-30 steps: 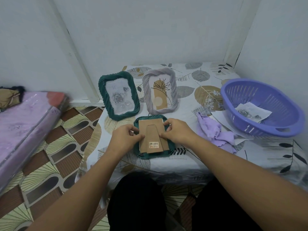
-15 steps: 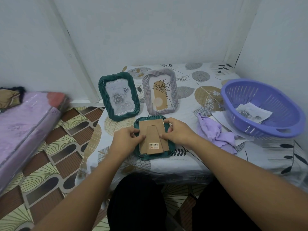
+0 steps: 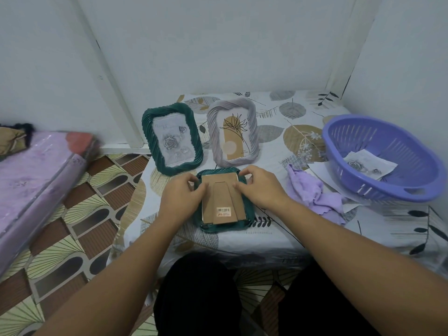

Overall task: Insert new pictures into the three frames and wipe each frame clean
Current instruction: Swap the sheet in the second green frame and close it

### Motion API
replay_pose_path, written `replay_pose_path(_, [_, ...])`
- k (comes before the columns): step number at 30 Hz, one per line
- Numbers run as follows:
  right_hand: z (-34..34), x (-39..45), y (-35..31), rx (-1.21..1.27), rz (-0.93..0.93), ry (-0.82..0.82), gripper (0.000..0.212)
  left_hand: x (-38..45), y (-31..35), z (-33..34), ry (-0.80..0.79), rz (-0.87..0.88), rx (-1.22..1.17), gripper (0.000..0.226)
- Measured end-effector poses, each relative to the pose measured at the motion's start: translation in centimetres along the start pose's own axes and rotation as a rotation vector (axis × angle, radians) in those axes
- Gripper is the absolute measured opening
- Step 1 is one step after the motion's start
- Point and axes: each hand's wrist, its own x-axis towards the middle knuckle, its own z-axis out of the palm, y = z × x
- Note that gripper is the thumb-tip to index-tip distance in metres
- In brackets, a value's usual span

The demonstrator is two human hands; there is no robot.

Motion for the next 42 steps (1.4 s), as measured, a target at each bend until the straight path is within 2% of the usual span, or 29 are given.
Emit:
replay_pose_path(5, [0.7,1.3,-0.1,-0.044,0.012,0.090,0.045,1.1,-1.0,1.7,0.094,0.002,0.072,0.046])
replay_pose_path(9, [1.6,1.3,0.6,-0.109,0.057,0.065,0.053,1.0,-1.6,2.3,0.127,0.053,0.051,0.046])
replay_pose_path(14, [2.4,0.7,1.5,-0.091,0.026,0.143,0.052,0.8,-2.0,2.9,0.193,0.100,0.064,0.041])
replay_pose_path(22, [2.8,0.9,2.1,-0.046,0.014,0.161,0.060,0.3,-2.0,2.9,0.301,0.134,0.142,0.049])
replay_pose_path(34, [2.8,0.8,2.2,-0.065,0.005,0.160,0.059,0.2,-1.9,2.9,0.295,0.129,0.202,0.060])
replay_pose_path(42, [2.8,0.9,2.2,-0.050,0.014,0.163,0.060,0.2,-1.8,3.0,0.283,0.142,0.186,0.054])
